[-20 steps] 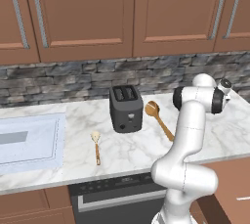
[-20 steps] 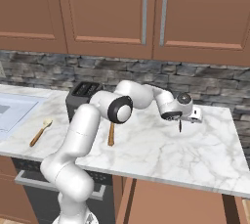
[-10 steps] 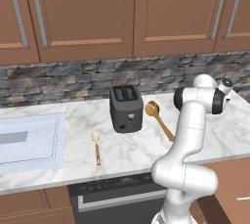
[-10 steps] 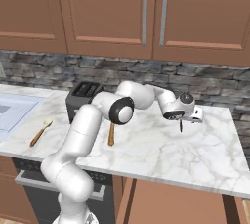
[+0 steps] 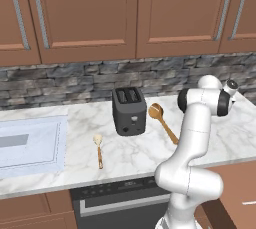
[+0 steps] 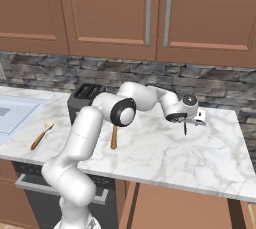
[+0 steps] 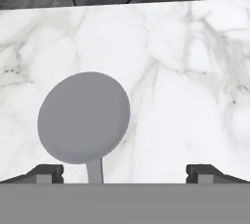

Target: Organize the utensils by type. Pick up the wooden spoons from the counter and place them in the open cabinet. Then pick up the metallic utensils from the counter and place them in the open drawer.

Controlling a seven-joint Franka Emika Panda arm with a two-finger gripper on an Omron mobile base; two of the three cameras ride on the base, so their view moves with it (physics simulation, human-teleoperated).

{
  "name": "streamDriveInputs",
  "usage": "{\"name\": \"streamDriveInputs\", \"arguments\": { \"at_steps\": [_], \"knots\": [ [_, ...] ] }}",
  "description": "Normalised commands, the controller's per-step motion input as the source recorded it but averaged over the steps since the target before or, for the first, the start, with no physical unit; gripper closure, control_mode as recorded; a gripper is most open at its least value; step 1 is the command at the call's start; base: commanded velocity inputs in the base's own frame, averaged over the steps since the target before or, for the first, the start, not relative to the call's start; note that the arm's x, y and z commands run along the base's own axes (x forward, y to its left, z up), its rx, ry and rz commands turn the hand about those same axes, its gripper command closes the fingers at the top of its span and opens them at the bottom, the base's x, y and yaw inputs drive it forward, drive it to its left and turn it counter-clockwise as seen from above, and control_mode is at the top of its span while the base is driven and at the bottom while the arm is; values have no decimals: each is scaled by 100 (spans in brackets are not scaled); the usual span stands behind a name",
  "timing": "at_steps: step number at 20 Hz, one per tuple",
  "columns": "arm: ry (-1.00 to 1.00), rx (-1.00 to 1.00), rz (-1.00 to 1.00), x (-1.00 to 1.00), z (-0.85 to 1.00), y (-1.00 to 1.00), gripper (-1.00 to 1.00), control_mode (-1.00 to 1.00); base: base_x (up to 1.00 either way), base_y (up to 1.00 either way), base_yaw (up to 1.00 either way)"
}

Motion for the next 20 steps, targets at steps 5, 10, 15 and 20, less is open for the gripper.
{"name": "streamDriveInputs", "arguments": {
  "at_steps": [5,10,15,20],
  "knots": [
    [-2,0,0,0,0,16,-100,-100,0,0,0],
    [0,0,0,3,-7,4,-100,-100,0,0,0],
    [0,0,0,11,-25,1,-100,-100,0,0,0],
    [0,0,0,8,-41,2,-100,-100,0,0,0]
  ]
}}
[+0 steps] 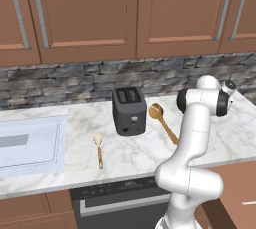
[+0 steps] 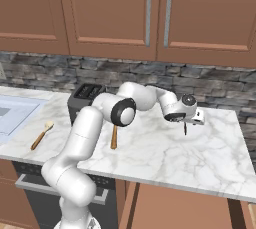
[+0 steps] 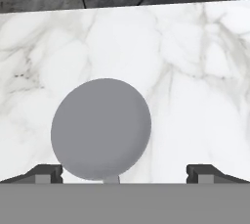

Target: Organize the utensils by type. Pick up the wooden spoons from the counter and place them in the open cabinet. Then pick up the metallic utensils from the counter and place them in the open drawer.

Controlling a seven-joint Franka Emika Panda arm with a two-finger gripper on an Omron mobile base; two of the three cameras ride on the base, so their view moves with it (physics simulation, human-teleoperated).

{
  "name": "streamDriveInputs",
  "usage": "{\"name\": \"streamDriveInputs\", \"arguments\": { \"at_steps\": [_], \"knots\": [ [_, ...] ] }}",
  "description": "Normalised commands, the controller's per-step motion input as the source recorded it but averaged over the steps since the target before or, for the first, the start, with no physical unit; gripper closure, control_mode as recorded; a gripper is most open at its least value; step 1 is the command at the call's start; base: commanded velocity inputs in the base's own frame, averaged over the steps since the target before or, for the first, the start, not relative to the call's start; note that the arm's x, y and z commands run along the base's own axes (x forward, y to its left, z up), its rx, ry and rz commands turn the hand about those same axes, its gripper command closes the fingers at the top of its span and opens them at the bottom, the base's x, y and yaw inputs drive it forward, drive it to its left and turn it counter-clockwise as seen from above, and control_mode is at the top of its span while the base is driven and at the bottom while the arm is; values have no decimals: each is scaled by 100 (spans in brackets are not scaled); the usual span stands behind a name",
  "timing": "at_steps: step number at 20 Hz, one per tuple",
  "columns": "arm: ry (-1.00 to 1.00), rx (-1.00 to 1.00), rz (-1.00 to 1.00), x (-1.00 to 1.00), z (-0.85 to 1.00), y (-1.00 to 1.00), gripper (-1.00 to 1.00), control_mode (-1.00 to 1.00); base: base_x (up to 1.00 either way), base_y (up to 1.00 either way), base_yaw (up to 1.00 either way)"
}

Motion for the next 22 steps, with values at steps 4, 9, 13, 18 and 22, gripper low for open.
{"name": "streamDriveInputs", "arguments": {
  "at_steps": [4,9,13,18,22],
  "knots": [
    [0,0,0,6,-43,1,-100,-100,0,0,0],
    [4,0,0,-6,-65,14,100,-100,0,0,0],
    [8,-1,0,-18,-73,4,100,-100,0,0,0],
    [8,0,0,-29,-68,1,100,-100,0,0,0],
    [1,-1,0,-45,-67,1,100,-100,0,0,0]
  ]
}}
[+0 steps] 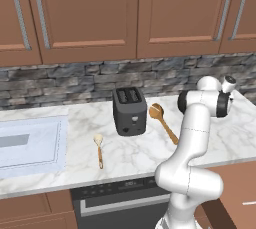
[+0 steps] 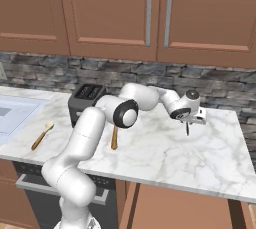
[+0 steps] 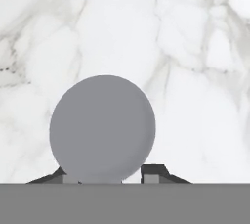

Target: Organize the utensils by type. Pick up the wooden spoons from the counter and place them in the open cabinet. Then pick up the metallic utensils from the counter and place them in the open drawer.

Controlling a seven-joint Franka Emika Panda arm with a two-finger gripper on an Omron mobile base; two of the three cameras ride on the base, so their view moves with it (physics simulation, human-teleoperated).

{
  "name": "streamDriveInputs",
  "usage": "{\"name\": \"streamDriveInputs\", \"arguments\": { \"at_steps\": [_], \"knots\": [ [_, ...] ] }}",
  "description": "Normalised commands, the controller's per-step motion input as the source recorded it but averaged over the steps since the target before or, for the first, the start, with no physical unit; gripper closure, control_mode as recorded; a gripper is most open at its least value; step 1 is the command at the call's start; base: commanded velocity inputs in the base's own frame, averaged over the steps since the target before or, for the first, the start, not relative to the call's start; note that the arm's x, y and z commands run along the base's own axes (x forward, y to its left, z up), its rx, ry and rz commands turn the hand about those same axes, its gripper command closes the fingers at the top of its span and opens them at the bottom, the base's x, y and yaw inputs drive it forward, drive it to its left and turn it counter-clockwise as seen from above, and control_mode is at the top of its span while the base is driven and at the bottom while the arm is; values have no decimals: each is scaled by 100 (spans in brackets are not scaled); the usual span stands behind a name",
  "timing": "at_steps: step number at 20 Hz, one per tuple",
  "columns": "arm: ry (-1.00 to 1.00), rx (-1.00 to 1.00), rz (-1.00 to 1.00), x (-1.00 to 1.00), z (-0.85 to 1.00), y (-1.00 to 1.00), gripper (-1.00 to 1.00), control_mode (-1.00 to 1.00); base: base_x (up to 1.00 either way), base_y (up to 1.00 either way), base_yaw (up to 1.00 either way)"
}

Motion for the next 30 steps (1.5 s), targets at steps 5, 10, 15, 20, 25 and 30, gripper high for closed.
{"name": "streamDriveInputs", "arguments": {
  "at_steps": [5,10,15,20,25,30],
  "knots": [
    [0,-1,0,-56,-64,0,100,-100,0,0,0],
    [0,-1,0,-66,-58,0,100,-100,0,0,0],
    [0,0,0,-65,-28,-1,100,-100,0,0,0],
    [-2,0,0,-63,28,-11,100,-100,0,0,0],
    [0,0,-11,-85,41,-12,100,-100,0,0,0],
    [0,0,-16,-85,34,-14,100,-100,0,0,0]
  ]
}}
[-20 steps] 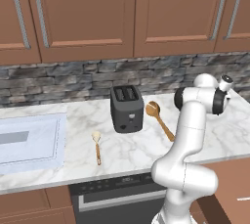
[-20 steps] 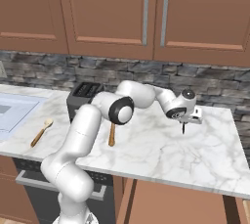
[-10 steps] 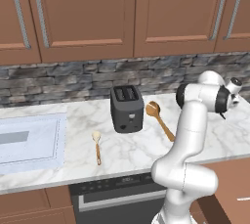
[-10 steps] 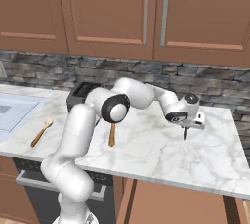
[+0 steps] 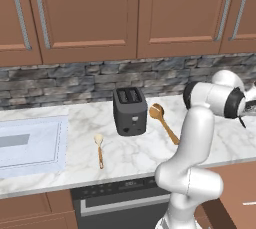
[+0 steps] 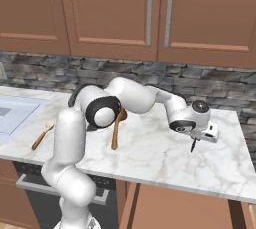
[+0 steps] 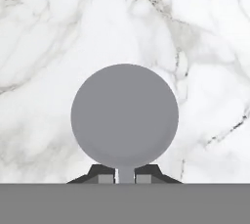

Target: Organize the utensils by type. Pick up the wooden spoons from the counter and place them in the open cabinet. Then pick up the metallic utensils from the counter and place them in the open drawer.

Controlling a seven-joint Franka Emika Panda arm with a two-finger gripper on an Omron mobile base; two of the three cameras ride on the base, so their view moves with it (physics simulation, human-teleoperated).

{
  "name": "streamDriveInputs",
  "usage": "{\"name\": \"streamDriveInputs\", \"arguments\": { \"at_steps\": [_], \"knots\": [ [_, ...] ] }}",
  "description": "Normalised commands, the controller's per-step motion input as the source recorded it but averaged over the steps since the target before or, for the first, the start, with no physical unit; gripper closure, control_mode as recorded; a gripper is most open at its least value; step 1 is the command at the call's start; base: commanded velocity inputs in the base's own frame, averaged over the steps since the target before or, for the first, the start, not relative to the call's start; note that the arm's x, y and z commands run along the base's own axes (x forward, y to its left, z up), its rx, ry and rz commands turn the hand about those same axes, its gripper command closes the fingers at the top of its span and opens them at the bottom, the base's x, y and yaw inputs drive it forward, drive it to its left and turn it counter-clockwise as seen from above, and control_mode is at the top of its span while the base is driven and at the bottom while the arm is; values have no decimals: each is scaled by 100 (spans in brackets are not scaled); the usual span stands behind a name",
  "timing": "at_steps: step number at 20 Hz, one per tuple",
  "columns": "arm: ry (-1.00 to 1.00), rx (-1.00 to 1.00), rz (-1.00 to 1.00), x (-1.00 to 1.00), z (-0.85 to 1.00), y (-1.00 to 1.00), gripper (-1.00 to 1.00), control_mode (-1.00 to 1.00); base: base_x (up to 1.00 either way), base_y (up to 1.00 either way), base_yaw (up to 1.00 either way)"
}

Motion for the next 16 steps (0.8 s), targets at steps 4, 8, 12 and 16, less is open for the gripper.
{"name": "streamDriveInputs", "arguments": {
  "at_steps": [4,8,12,16],
  "knots": [
    [0,0,-19,-85,29,-6,100,-100,0,0,0],
    [0,-1,-27,-79,27,0,100,-100,0,0,0],
    [0,0,-33,-69,37,0,100,-100,0,0,0],
    [1,0,-33,-74,36,-3,100,-100,0,0,0]
  ]
}}
